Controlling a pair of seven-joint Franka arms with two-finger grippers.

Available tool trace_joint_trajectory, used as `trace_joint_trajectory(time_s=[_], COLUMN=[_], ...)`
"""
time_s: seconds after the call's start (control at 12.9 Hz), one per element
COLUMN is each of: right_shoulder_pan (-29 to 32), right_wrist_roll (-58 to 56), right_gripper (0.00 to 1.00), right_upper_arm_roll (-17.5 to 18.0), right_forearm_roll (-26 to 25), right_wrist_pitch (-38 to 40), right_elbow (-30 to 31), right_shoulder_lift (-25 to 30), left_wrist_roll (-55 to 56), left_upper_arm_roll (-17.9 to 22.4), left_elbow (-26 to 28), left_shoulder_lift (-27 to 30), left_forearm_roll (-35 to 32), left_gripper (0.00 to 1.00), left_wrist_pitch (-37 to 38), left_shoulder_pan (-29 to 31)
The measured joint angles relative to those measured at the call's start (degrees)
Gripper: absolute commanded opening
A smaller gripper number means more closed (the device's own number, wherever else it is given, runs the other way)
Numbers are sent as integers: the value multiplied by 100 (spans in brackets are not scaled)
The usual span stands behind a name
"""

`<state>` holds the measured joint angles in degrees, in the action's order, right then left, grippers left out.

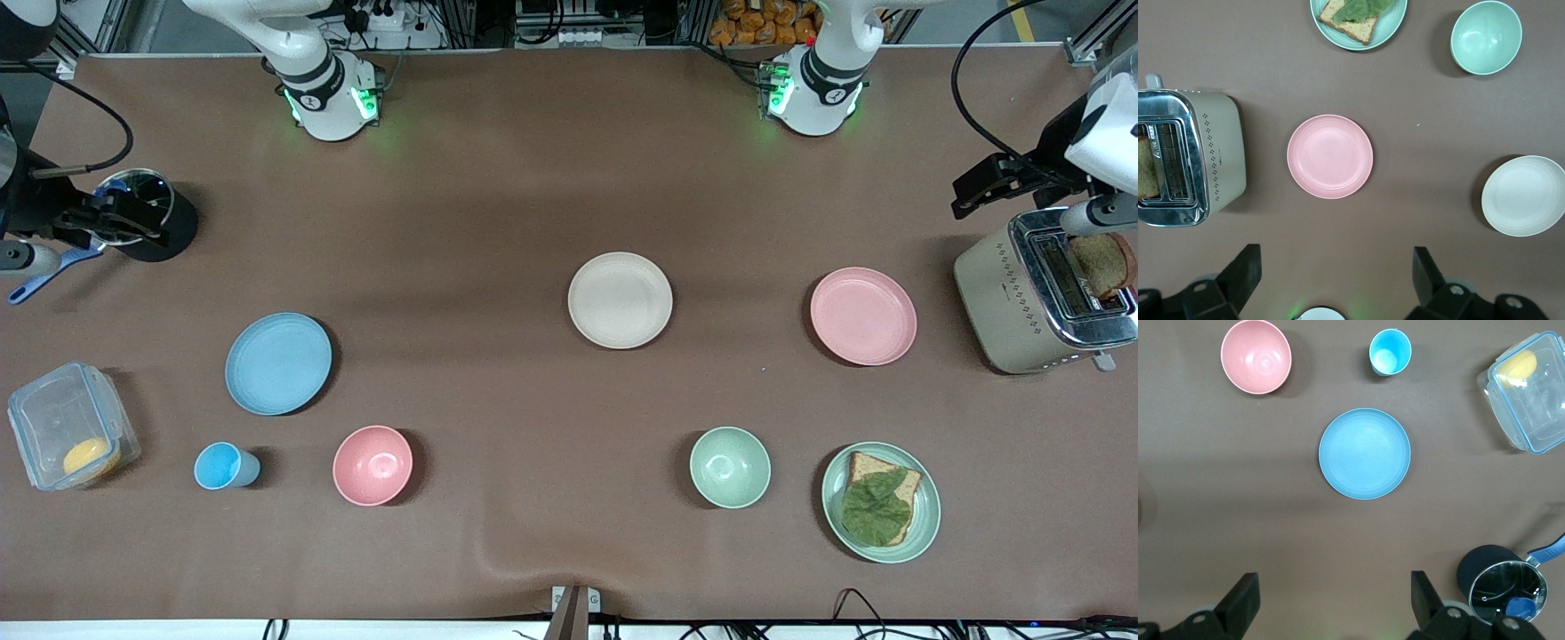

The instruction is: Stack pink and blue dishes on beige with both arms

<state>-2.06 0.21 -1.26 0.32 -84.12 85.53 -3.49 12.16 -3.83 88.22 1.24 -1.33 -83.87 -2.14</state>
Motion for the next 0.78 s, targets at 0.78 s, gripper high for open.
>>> trace_joint_trajectory(time_s=[0.78], right_shoulder_pan=[0], right_wrist_roll=[-11], right_gripper=[100], right_upper_arm_roll=[3], right_forearm_roll=[1], right_wrist_pitch=[-36], right_elbow=[34], right_shoulder_lift=[-4], left_wrist_roll=[0], left_upper_arm_roll=[26], left_elbow=[589], left_shoulder_lift=[-248], left_forearm_roll=[-292], left_gripper=[100], left_wrist_pitch=[-537], left_shoulder_pan=[441])
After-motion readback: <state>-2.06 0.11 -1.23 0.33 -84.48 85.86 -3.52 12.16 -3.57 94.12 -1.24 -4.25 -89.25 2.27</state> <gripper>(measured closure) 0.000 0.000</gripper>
